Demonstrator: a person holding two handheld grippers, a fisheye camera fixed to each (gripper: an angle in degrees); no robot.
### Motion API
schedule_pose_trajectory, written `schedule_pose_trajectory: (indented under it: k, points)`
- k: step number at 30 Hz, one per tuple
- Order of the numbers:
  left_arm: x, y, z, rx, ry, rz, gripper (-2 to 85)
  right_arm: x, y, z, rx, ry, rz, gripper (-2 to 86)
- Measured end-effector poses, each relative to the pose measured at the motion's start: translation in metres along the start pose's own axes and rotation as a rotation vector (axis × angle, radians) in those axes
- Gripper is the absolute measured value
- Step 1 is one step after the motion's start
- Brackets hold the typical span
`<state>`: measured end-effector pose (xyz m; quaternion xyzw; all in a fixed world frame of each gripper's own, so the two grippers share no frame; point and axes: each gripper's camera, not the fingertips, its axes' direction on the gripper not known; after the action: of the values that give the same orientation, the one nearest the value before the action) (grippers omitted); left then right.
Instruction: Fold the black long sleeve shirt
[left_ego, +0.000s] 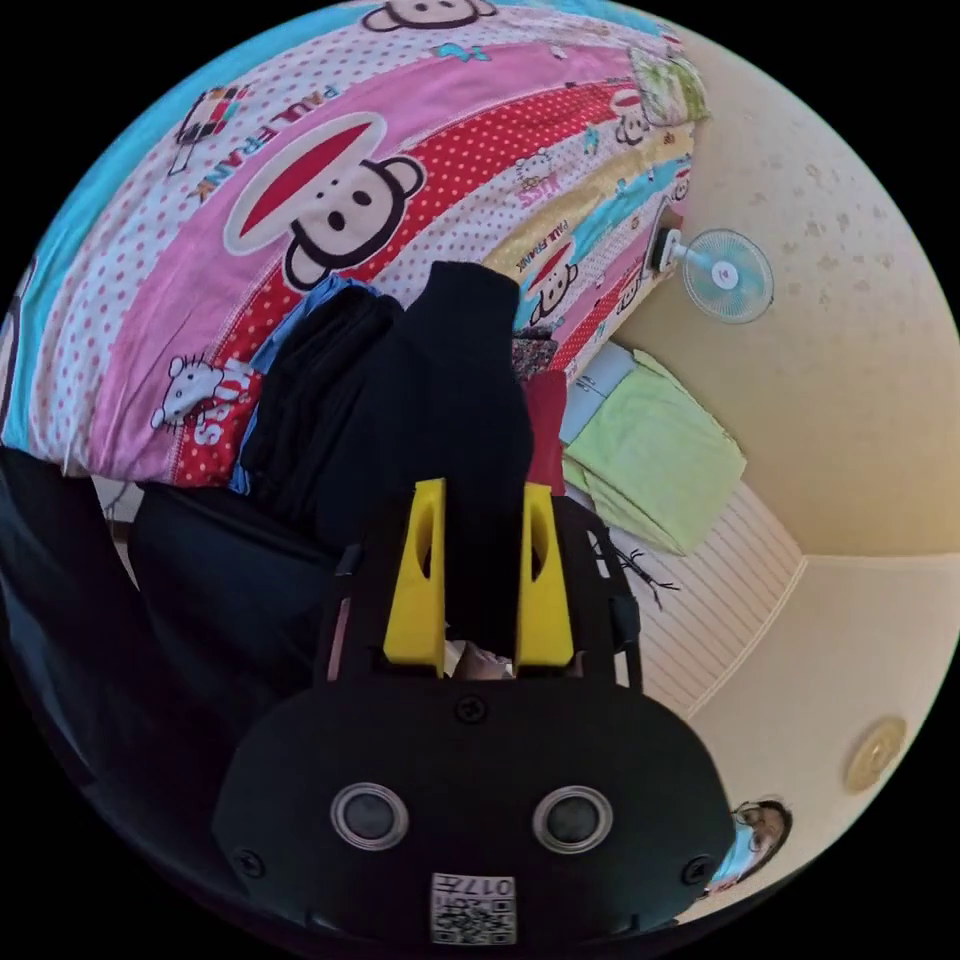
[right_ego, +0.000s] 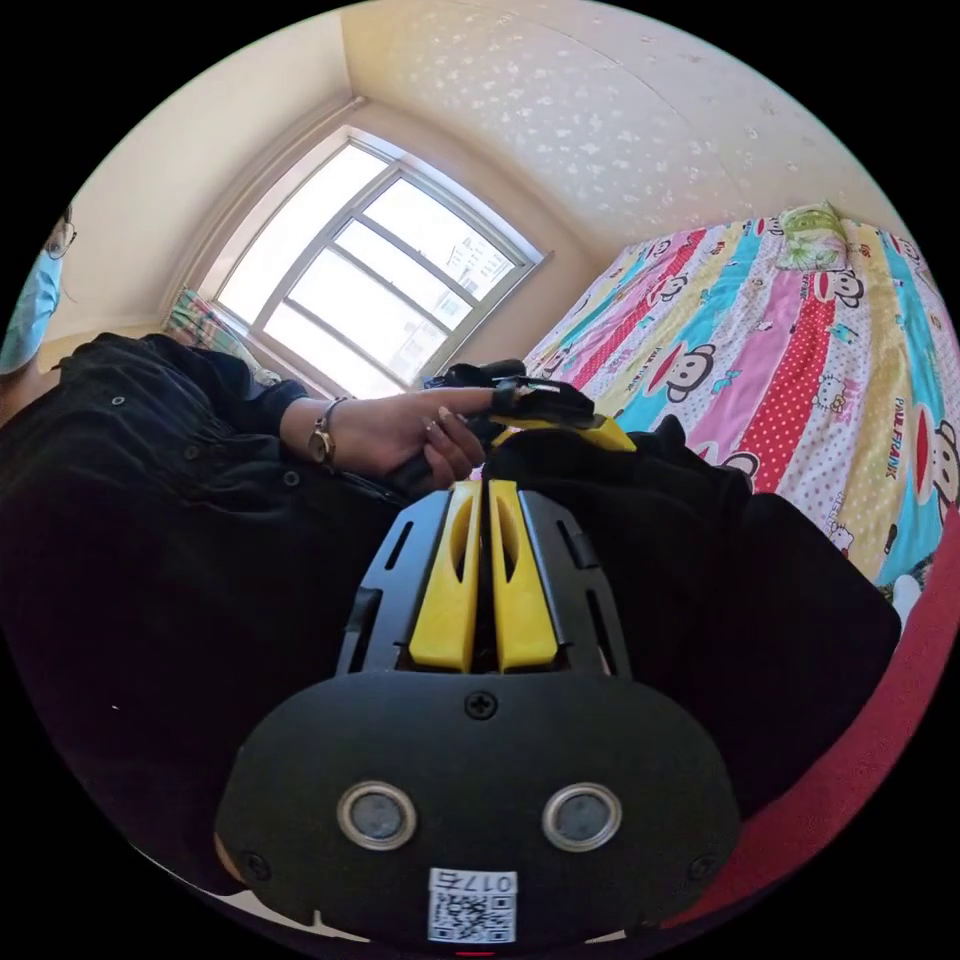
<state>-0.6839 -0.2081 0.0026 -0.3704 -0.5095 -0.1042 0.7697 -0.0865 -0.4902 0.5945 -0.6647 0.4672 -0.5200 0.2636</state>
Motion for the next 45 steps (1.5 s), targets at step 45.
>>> schedule_pose_trajectory:
  k: [45]
  points:
    - [0.307,0.424,-0.027,-0.719,1.235,1.838,2.7,-0.103,-0.007,-0.08,0.282,-0.751,-0.161,18.6]
